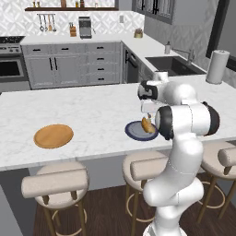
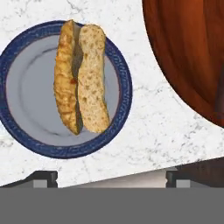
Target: Place one bun and one sausage from the bowl on each plate.
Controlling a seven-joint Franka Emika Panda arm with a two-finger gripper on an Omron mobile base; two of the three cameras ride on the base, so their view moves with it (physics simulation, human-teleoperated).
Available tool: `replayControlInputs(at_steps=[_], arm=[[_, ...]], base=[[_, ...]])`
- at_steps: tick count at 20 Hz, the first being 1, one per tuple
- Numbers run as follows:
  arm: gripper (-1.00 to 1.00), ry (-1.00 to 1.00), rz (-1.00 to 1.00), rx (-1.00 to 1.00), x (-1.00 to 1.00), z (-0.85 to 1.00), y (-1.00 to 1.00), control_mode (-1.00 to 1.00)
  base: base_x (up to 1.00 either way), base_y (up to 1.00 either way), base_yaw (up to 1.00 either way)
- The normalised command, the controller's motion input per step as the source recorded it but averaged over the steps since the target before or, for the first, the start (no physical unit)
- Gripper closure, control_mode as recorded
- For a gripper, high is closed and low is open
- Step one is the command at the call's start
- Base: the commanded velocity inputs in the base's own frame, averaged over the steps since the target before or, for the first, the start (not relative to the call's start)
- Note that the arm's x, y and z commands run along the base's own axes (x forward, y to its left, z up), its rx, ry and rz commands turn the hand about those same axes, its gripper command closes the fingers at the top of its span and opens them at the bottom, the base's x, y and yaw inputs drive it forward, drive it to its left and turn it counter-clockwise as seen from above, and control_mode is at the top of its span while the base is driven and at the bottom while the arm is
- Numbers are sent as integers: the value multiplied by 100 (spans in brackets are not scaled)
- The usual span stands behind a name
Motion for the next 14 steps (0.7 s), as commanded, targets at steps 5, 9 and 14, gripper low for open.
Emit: replayControlInputs(at_steps=[5, 9, 14], arm=[[-100, 10, -38, 26, 2, 59, -100, -100], [-100, 33, -36, 19, 26, 6, -100, -100], [-100, 41, -14, 0, 52, -23, -52, -100]], base=[[0, 0, 0], [0, 0, 0], [0, 0, 0]])
